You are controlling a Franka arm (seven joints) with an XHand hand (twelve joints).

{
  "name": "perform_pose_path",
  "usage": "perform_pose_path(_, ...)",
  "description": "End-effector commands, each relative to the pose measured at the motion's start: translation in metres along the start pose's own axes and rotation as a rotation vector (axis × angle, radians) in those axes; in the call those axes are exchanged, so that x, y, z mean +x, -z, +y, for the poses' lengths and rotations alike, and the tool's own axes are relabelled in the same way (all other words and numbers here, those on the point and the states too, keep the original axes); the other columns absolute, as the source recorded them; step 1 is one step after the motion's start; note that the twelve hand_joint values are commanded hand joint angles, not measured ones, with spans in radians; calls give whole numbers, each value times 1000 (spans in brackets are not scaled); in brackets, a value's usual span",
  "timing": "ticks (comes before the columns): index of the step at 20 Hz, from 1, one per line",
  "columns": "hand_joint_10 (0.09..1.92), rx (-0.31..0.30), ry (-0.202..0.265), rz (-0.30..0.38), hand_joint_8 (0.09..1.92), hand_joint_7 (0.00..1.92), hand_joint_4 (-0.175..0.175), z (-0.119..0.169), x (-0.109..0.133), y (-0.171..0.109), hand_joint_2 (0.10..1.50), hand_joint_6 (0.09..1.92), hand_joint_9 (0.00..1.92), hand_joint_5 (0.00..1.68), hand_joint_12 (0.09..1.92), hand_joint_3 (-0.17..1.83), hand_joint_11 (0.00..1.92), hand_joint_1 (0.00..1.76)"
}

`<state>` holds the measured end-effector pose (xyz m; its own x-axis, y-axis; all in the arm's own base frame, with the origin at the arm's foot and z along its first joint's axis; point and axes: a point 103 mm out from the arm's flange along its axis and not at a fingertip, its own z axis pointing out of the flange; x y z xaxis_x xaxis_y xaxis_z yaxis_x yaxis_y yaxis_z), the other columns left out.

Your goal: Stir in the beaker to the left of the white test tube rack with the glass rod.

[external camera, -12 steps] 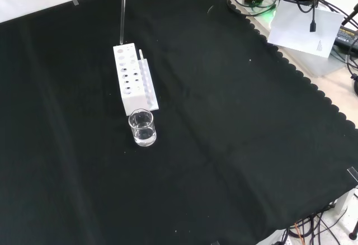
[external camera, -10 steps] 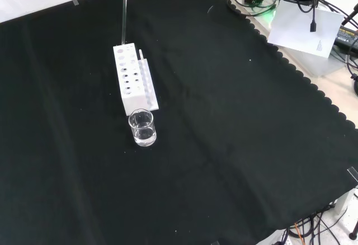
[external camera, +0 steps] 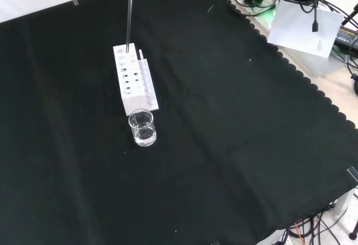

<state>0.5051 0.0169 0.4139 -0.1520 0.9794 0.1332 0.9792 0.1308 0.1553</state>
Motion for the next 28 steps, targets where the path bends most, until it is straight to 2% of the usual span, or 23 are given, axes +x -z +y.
perform_pose_path(1,883,8,83,53,1112,1109,-175,5,27,2,1066,549,1557,1075,728,13,1622,1299)
perform_pose_path(4,881,46,118,63,1112,1109,-175,22,57,-14,1066,549,1558,1074,729,12,1622,1299)
perform_pose_path(5,881,35,133,87,1112,1109,-175,9,42,-10,1066,549,1558,1074,729,12,1622,1299)
perform_pose_path(6,880,43,145,90,1112,1109,-175,7,42,-12,1067,549,1559,1074,729,12,1622,1299)
perform_pose_path(11,879,93,186,77,1112,1109,-175,38,90,-39,1067,550,1559,1073,730,10,1622,1299)
perform_pose_path(15,878,107,222,73,1112,1108,-175,49,112,-54,1068,550,1560,1073,731,9,1621,1299)
perform_pose_path(18,877,124,229,40,1113,1108,-175,51,125,-64,1068,550,1560,1073,732,9,1621,1299)
perform_pose_path(24,877,129,276,81,1114,1107,-175,43,116,-74,1069,550,1559,1073,733,8,1621,1299)
perform_pose_path(28,877,145,286,92,1113,1108,-175,45,104,-80,1069,550,1559,1073,735,7,1620,1299)
